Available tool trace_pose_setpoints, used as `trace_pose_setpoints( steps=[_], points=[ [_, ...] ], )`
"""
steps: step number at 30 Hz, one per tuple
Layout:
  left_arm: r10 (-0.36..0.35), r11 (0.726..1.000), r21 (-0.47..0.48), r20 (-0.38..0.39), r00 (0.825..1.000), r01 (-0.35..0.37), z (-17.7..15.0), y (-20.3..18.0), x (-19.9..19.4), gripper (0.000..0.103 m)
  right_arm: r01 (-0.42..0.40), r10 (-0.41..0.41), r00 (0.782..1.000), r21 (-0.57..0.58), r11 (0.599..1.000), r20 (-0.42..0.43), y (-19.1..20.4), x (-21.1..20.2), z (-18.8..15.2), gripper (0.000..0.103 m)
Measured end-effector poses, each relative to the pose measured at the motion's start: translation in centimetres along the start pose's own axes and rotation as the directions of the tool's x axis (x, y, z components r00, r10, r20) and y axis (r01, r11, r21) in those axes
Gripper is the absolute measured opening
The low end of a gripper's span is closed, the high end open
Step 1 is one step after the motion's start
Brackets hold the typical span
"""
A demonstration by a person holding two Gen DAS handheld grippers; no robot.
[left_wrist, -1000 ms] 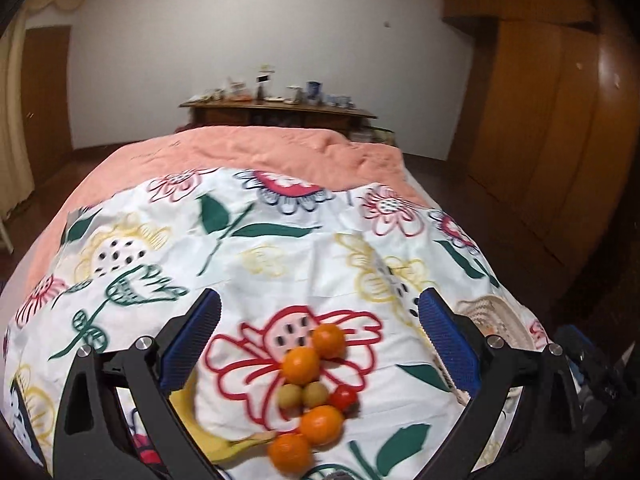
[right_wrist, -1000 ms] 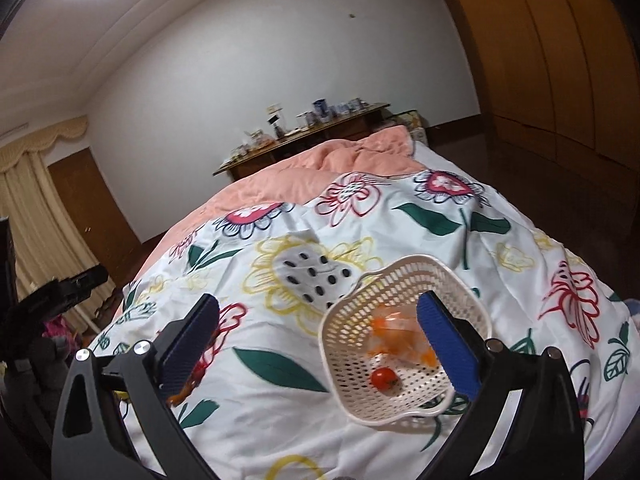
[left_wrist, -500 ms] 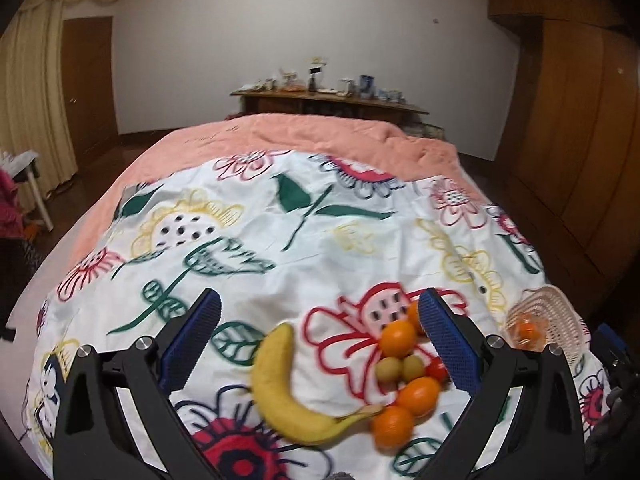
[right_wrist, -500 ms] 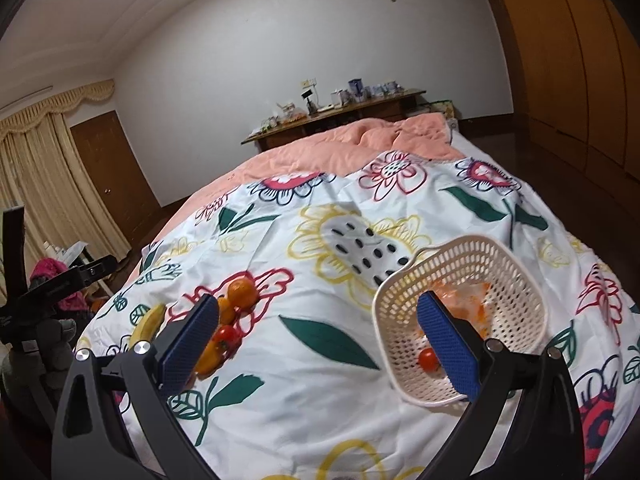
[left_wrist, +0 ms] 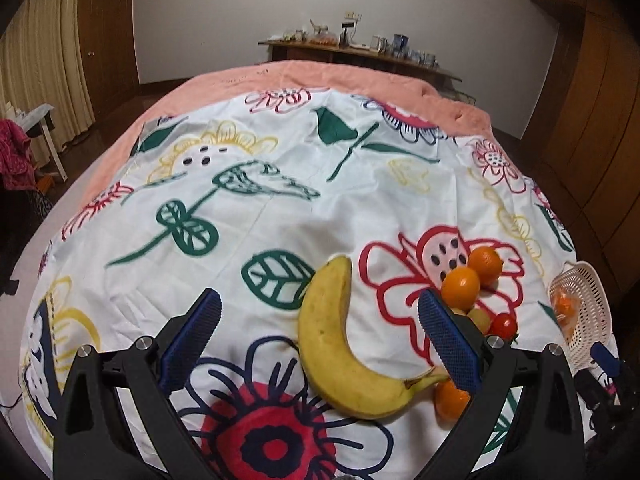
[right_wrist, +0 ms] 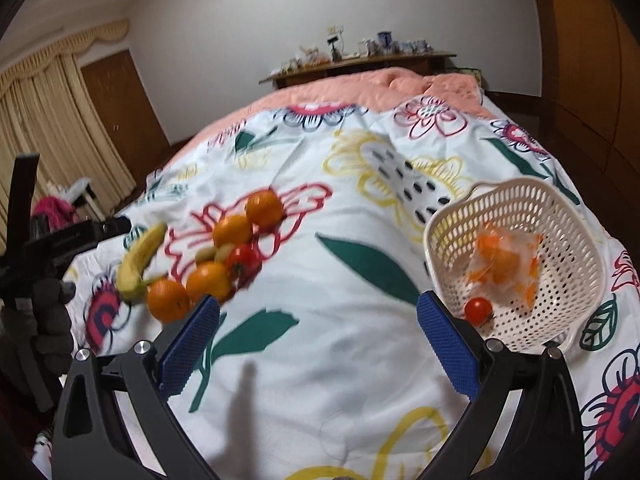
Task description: Organize fruits
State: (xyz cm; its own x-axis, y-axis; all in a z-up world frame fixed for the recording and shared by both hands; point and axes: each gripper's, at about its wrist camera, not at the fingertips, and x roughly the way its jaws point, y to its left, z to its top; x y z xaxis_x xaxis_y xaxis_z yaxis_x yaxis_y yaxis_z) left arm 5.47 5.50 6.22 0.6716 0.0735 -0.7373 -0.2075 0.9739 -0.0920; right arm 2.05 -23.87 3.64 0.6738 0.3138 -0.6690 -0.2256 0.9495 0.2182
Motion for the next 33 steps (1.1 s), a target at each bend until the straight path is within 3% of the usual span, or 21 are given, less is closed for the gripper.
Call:
trace_pose_setpoints(
  steps=[11, 18, 28, 31, 33],
  points=[
    [-0.009, 1.0, -0.03, -0.091, 0.996, 0.006, -1.5, 0.4, 2.4, 0.08, 0.002, -0.003, 1.0, -0.03, 1.0, -0.029, 0.5, 0.5, -0.2, 0.098],
    [-0.006, 1.0, -0.028, -0.085, 0.996, 0.004, -1.7, 0.5, 2.8, 0.078, -0.02, 0.019, 0.999, -0.03, 0.999, -0.034, 0.5, 0.6, -0.2, 0.098],
    [0.032, 0.999, -0.023, -0.073, 0.997, -0.034, -1.8, 0.4, 2.6, 0.064, -0.078, 0.077, 0.996, -0.035, 0.996, -0.038, 0.9, 0.5, -0.3, 0.098],
    [0.029, 1.0, -0.005, -0.068, 0.997, -0.029, -1.9, -0.1, 2.3, 0.063, -0.089, 0.088, 0.995, -0.04, 0.995, -0.04, 1.1, 0.5, -0.3, 0.098],
    [0.065, 0.997, 0.042, -0.075, 0.995, -0.062, -2.2, -0.8, 2.5, 0.063, -0.093, 0.091, 0.995, -0.043, 0.995, -0.04, 1.2, 0.5, -0.3, 0.098]
  ],
)
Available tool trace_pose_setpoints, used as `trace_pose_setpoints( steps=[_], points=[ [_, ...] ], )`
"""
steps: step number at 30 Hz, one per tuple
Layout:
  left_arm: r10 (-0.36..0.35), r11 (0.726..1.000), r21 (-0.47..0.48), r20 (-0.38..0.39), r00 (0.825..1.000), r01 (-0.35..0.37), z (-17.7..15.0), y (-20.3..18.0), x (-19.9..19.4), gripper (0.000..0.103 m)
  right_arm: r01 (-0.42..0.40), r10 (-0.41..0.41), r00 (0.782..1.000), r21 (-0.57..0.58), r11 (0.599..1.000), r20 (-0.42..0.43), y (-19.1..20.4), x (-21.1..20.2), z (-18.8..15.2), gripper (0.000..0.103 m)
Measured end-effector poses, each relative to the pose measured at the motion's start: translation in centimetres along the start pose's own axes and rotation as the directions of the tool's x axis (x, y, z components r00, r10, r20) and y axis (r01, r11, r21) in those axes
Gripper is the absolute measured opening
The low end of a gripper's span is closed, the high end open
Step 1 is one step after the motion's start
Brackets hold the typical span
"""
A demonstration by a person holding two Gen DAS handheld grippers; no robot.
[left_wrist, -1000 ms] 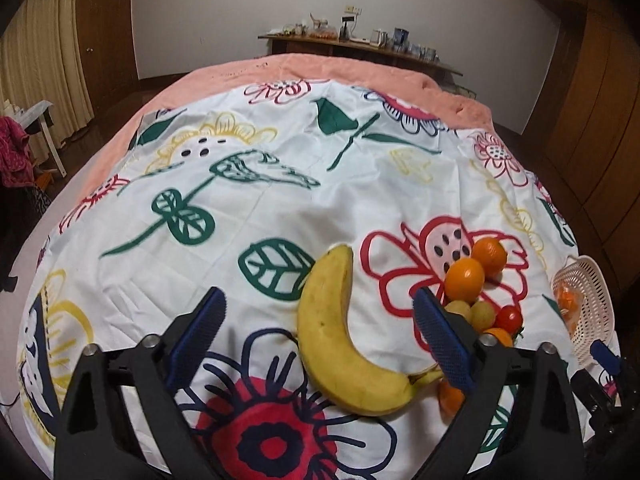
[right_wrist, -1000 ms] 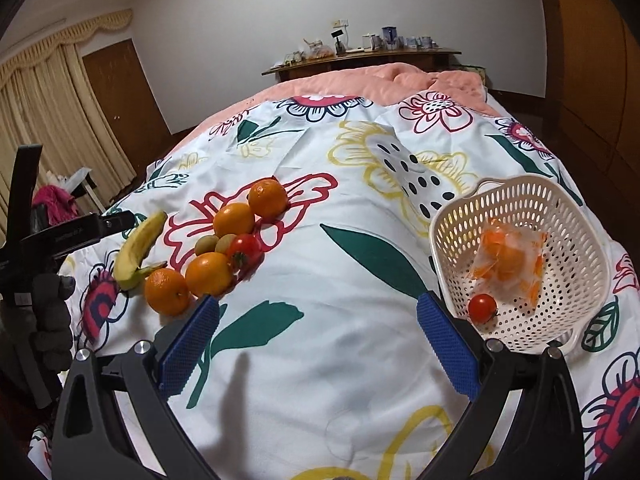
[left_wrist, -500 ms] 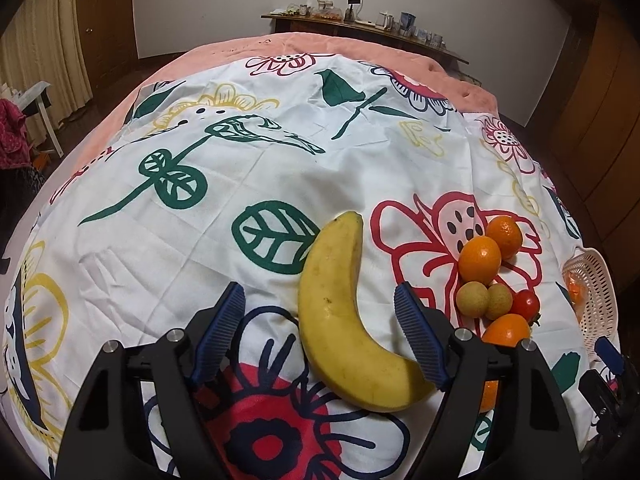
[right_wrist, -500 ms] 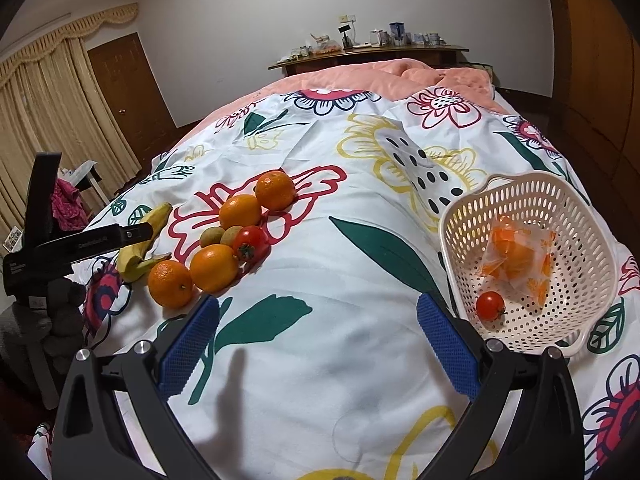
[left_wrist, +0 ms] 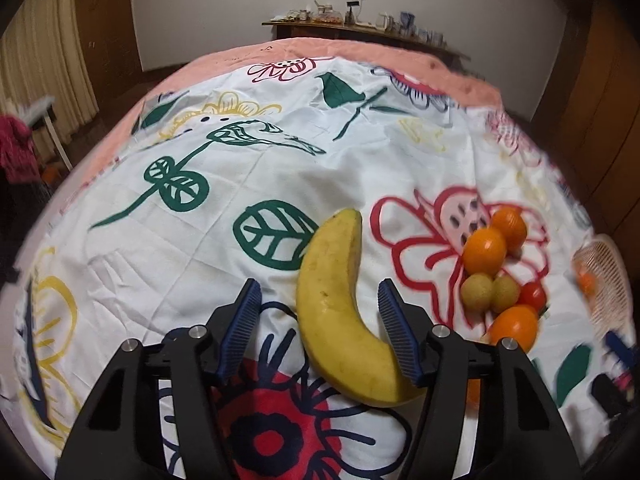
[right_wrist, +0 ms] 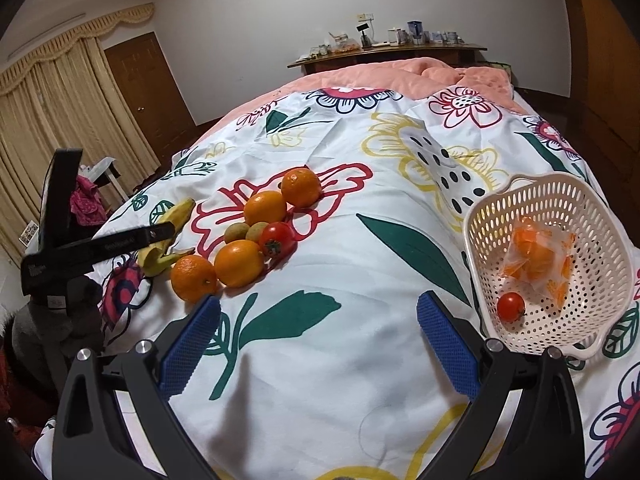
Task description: Organize fruits
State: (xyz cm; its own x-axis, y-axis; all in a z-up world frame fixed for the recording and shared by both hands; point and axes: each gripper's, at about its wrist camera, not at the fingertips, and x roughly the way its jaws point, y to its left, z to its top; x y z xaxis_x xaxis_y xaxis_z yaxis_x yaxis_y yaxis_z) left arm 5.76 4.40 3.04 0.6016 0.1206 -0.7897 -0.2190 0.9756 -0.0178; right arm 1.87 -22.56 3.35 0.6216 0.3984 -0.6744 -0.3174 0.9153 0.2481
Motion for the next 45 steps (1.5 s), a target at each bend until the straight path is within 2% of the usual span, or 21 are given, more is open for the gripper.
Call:
trace_pose_setpoints(
  steps=[2, 8, 11, 13, 16, 20, 23, 27, 32, 39, 45],
  points=[
    [0.011, 1.0, 0.013, -0.002, 1.0, -0.011, -0.1, -0.2, 0.2, 0.063, -0.003, 0.003, 1.0, -0.001, 1.0, 0.0, 0.0, 0.0, 0.0, 0.098],
    [-0.025, 0.999, -0.022, -0.012, 1.0, 0.025, 0.0, 0.6, 0.2, 0.062, -0.013, 0.013, 1.0, -0.018, 1.0, -0.005, 0.4, -0.1, 0.0, 0.098],
    [-0.039, 0.998, -0.046, -0.011, 0.999, 0.039, 0.0, 1.1, 0.1, 0.052, -0.013, 0.012, 1.0, -0.05, 0.999, -0.009, 1.1, -0.2, -0.1, 0.098],
    [-0.062, 0.996, -0.059, -0.009, 0.998, 0.061, 0.1, 1.3, -0.1, 0.041, -0.015, 0.014, 1.0, -0.069, 0.998, -0.009, 1.5, -0.3, -0.1, 0.097],
    [-0.091, 0.994, -0.056, 0.001, 0.996, 0.091, 0.2, 1.0, -0.8, 0.035, -0.029, 0.029, 1.0, -0.073, 0.997, -0.012, 1.9, -0.4, 0.1, 0.097],
    [-0.101, 0.993, -0.058, 0.002, 0.995, 0.101, 0.2, 0.9, -0.8, 0.035, -0.095, 0.093, 0.995, -0.065, 0.993, -0.033, 2.8, -0.3, 0.5, 0.093],
    [-0.112, 0.992, -0.065, 0.0, 0.994, 0.112, 0.2, 1.1, -0.8, 0.035, -0.145, 0.141, 0.988, -0.079, 0.986, -0.059, 4.0, 0.1, 0.9, 0.086],
    [-0.126, 0.99, -0.068, 0.001, 0.992, 0.126, 0.1, 1.3, -0.8, 0.035, -0.187, 0.175, 0.979, -0.111, 0.976, -0.103, 5.8, 1.1, 1.1, 0.069],
    [-0.133, 0.989, -0.07, 0.004, 0.991, 0.133, 0.0, 1.5, -0.9, 0.035, -0.226, 0.2, 0.965, -0.146, 0.963, -0.172, 8.1, 2.8, 1.6, 0.061],
    [-0.132, 0.989, -0.058, 0.031, 0.991, 0.133, -0.1, 2.1, -1.5, 0.035, -0.235, 0.194, 0.95, -0.149, 0.961, -0.244, 9.7, 5.2, 1.9, 0.054],
    [-0.138, 0.987, -0.079, 0.04, 0.99, 0.141, 0.1, 3.1, -1.6, 0.036, -0.169, 0.123, 0.961, -0.176, 0.97, -0.246, 10.5, 6.2, 2.2, 0.051]
  ],
)
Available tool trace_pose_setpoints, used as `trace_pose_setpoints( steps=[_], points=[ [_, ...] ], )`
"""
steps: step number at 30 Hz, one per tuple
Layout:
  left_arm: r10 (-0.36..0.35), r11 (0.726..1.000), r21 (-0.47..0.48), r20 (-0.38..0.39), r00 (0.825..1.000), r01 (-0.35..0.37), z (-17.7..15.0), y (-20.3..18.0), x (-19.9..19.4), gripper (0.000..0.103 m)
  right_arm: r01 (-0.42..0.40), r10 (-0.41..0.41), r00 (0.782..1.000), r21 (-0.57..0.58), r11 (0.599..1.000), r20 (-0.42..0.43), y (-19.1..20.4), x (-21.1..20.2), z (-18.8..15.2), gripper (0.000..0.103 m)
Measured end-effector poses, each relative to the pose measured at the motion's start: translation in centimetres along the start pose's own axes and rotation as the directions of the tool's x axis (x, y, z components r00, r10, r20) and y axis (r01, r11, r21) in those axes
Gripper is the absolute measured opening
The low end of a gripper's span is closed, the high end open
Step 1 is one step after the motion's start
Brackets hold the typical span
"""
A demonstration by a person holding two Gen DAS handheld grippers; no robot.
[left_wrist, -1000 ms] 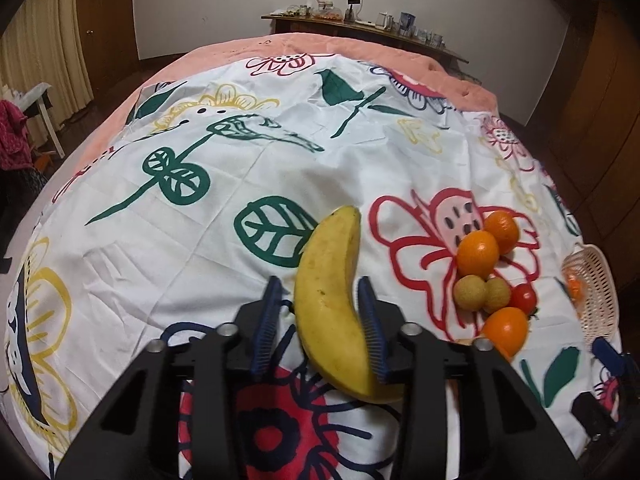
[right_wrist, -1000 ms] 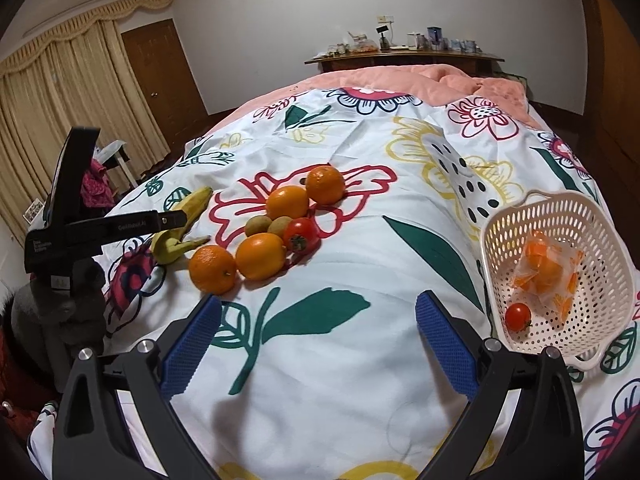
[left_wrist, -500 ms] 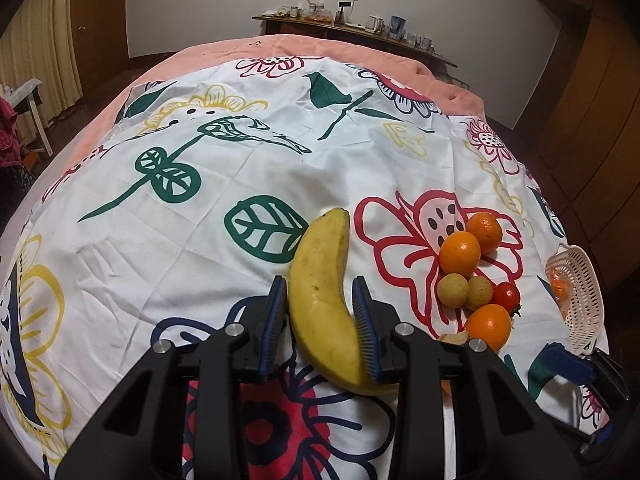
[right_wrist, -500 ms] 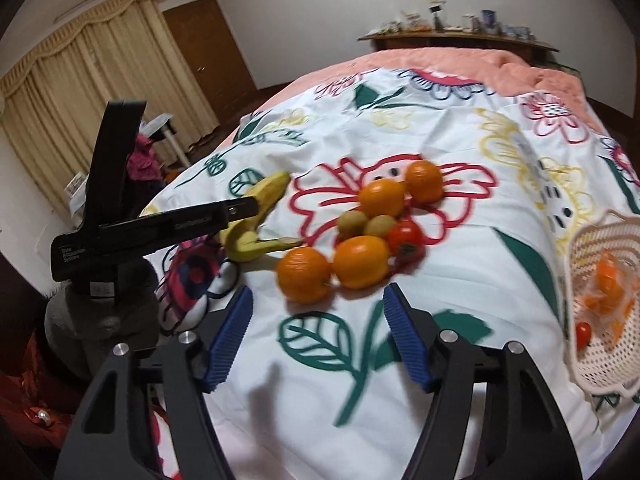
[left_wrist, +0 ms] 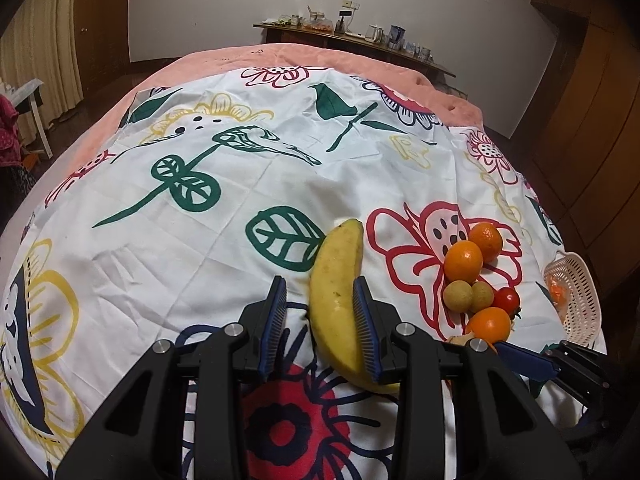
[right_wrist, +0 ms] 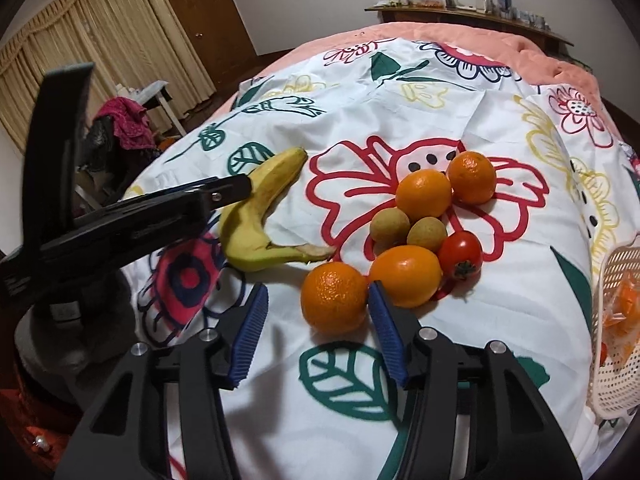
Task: Organize fruits
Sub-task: 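Grasp a loose orange with the right tool while the left tool releases the banana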
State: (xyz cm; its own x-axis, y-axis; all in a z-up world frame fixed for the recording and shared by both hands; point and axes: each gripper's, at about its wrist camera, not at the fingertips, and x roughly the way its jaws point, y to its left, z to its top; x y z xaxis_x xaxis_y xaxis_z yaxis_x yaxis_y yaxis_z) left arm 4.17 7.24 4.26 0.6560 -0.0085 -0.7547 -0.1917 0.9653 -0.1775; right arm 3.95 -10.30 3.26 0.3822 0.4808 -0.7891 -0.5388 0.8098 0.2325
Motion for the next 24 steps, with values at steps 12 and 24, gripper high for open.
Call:
trace_pose_setpoints(
  steps=[12, 24],
  points=[
    [0.011, 1.0, 0.006, 0.023, 1.0, -0.011, 0.3, 0.1, -0.7, 0.036, 0.061, -0.062, 0.998, 0.003, 0.998, 0.028, -0.7, -0.6, -0.9, 0.035],
    [-0.061, 0.992, 0.112, 0.03, 0.998, 0.058, 0.4, -3.6, -1.4, 0.041, 0.059, -0.073, 0.991, 0.125, 0.99, 0.112, -5.2, -5.0, -3.5, 0.035]
  ],
)
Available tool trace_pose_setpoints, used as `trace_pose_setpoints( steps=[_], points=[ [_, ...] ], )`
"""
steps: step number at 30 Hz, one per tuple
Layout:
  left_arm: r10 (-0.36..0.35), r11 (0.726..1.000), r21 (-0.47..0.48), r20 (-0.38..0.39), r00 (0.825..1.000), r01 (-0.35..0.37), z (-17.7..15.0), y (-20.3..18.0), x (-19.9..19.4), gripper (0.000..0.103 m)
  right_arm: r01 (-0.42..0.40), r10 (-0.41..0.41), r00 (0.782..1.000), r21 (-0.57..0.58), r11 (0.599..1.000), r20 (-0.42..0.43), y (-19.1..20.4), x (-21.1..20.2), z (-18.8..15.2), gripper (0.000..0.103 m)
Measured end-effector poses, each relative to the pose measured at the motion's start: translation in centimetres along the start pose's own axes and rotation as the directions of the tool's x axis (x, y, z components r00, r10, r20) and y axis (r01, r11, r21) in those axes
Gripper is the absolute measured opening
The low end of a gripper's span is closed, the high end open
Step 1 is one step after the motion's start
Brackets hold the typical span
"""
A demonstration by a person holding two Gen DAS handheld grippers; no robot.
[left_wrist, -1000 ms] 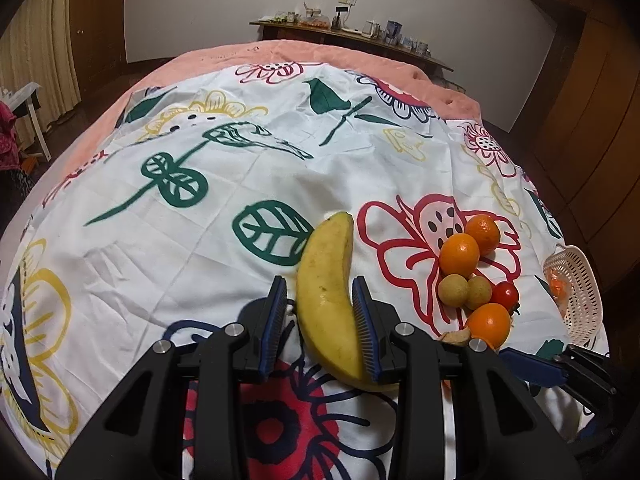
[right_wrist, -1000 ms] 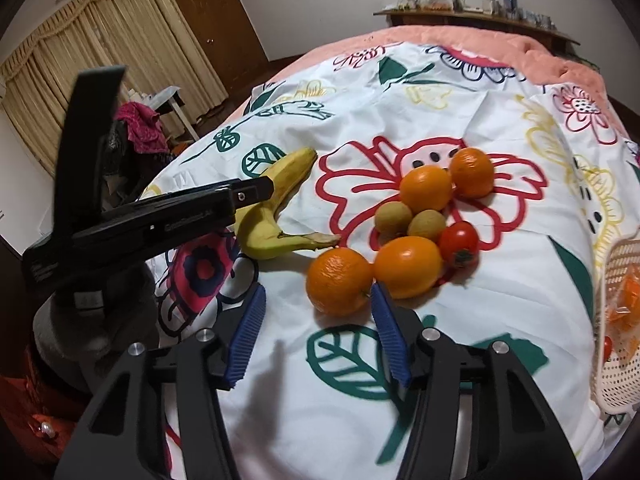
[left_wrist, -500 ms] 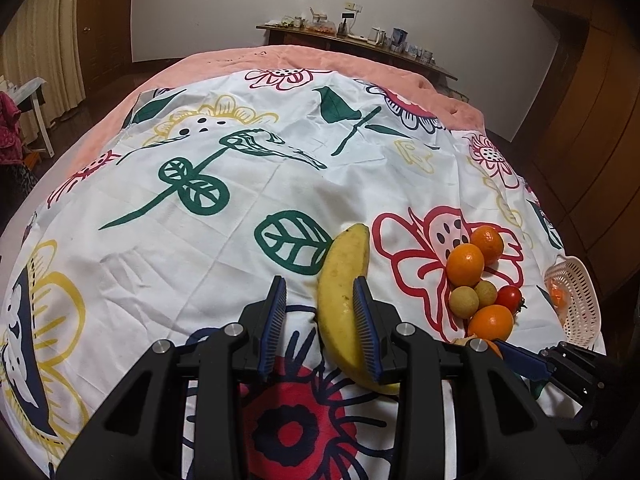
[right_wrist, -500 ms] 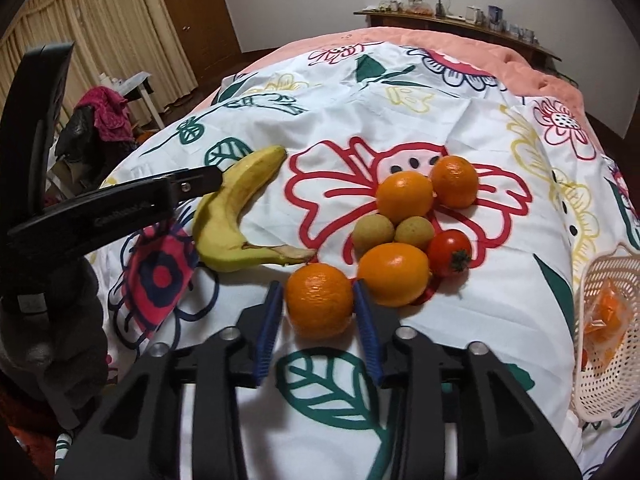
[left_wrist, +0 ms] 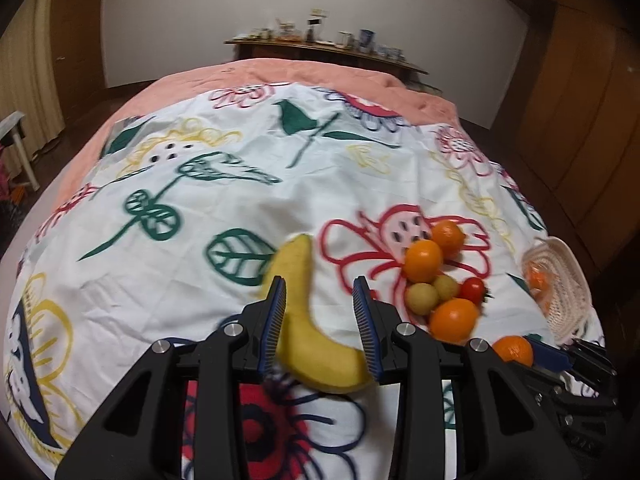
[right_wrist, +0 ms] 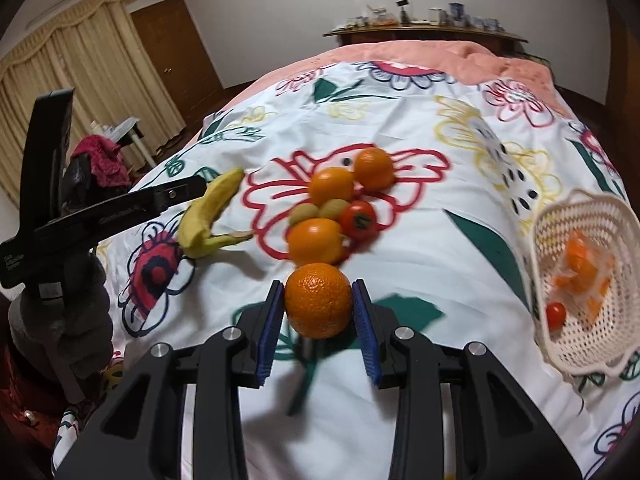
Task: Organize fruits
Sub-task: 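Grasp a loose orange with the right tool while the left tool releases the banana, then carry the orange in the right tool over the basket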
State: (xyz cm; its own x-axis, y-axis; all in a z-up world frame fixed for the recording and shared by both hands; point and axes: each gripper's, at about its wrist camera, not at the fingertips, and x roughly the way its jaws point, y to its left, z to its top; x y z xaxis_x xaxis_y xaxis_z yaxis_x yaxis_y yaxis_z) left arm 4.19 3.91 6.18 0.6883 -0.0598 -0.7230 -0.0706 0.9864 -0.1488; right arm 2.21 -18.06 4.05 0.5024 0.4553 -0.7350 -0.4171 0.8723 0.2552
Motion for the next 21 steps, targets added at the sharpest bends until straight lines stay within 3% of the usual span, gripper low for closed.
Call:
trace_pose_setpoints(
  steps=[3, 11, 17, 20, 21],
  points=[
    [-0.082, 0.996, 0.033, -0.003, 0.997, 0.082, 0.0, -1.3, 0.0, 0.058, 0.002, -0.002, 1.0, 0.02, 1.0, 0.021, -1.0, -0.6, 0.0, 0.035],
    [-0.212, 0.97, 0.115, -0.037, 0.977, 0.215, -0.1, -4.7, 1.1, 0.059, 0.014, -0.019, 0.997, 0.069, 0.998, 0.07, -2.8, -1.9, 0.3, 0.035],
    [-0.257, 0.945, 0.185, -0.086, 0.962, 0.269, -0.8, -6.9, 2.2, 0.059, 0.014, -0.027, 0.995, 0.122, 0.992, 0.1, -4.7, -3.0, 0.4, 0.035],
    [-0.254, 0.933, 0.238, -0.096, 0.962, 0.27, -1.2, -8.1, 2.5, 0.053, 0.01, -0.027, 0.993, 0.147, 0.989, 0.116, -5.6, -3.4, 0.5, 0.035],
    [-0.255, 0.929, 0.249, -0.103, 0.962, 0.273, -1.2, -8.4, 2.6, 0.046, 0.01, -0.029, 0.992, 0.151, 0.989, 0.119, -5.8, -3.5, 0.5, 0.035]
  ],
)
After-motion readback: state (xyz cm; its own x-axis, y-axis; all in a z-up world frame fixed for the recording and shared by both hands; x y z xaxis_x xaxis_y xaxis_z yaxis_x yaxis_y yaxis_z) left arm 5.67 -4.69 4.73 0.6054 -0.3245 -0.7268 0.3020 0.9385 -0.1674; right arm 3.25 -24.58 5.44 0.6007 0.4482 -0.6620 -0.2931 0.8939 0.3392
